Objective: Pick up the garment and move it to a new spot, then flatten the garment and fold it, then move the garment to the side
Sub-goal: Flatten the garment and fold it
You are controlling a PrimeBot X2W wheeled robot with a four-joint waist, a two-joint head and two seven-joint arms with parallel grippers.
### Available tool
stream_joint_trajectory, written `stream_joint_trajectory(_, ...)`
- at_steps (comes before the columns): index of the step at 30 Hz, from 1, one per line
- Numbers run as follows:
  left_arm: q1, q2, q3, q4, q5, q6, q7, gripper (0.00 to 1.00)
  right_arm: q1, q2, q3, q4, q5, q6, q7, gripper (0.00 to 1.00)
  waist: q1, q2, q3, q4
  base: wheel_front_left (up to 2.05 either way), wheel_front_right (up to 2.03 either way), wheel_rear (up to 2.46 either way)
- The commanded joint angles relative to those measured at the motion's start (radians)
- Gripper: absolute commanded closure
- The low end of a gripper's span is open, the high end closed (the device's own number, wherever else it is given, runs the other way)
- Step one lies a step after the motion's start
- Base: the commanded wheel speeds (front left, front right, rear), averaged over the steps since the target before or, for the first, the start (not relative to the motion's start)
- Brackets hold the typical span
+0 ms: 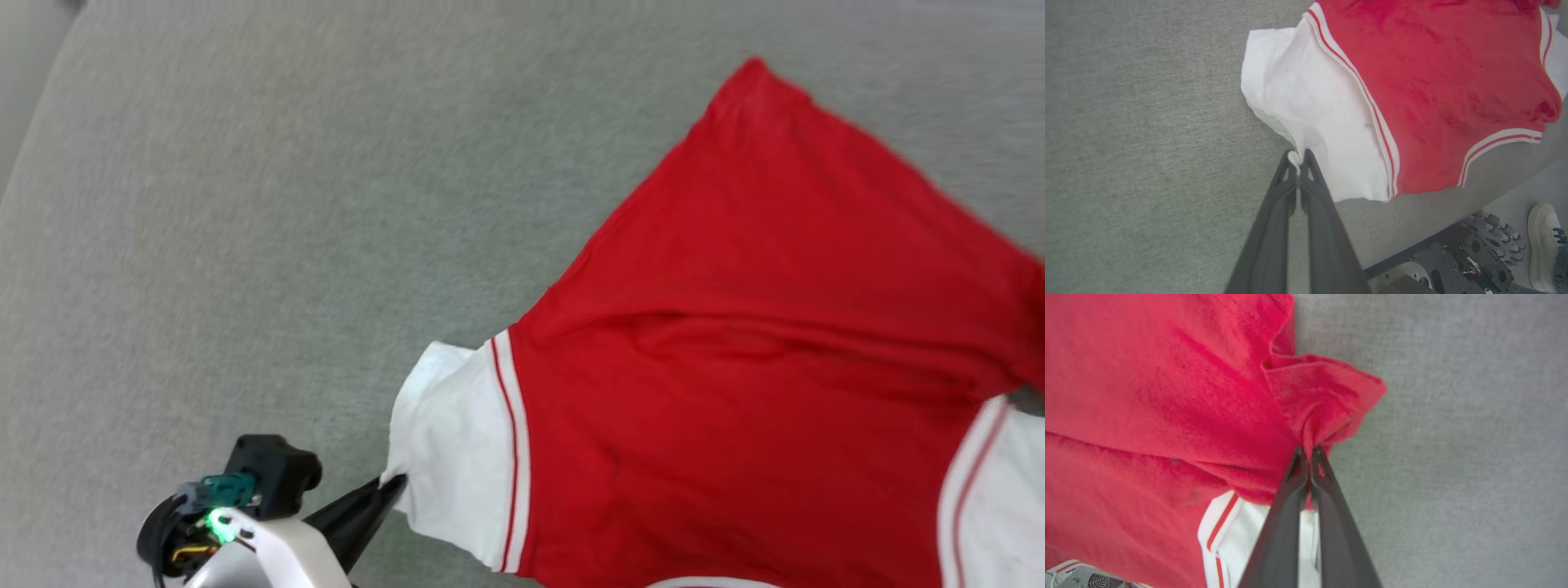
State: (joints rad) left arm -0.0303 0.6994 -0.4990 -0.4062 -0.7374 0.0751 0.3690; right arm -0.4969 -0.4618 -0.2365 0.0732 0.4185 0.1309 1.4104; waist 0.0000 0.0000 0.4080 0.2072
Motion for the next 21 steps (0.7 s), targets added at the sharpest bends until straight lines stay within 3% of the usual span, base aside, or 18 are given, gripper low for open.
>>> stream_joint_trajectory(1, 0.025, 0.008, 0.013, 0.007, -0.010, 0.014, -0.007, 1.00, 0.070, 0.012, 0.000, -0.024, 0.026, 0.000, -0.014, 1.00, 0.0000, 0.0000, -0.085, -0.081, 0.00, 0.00, 0.00)
stream_joint_trajectory(10, 0.068, 0.001, 0.033, 0.023, -0.033, 0.032, -0.037, 1.00, 0.261, 0.018, -0.048, -0.122, 0.091, 0.000, -0.094, 1.00, 0.0000, 0.0000, -0.148, -0.151, 0.00, 0.00, 0.00)
stream_joint_trajectory(21, 0.060, -0.049, 0.042, 0.068, -0.049, 0.051, -0.089, 1.00, 0.508, 0.100, -0.091, -0.224, 0.146, 0.000, -0.168, 1.00, 0.0000, 0.0000, -0.195, -0.189, 0.00, 0.00, 0.00)
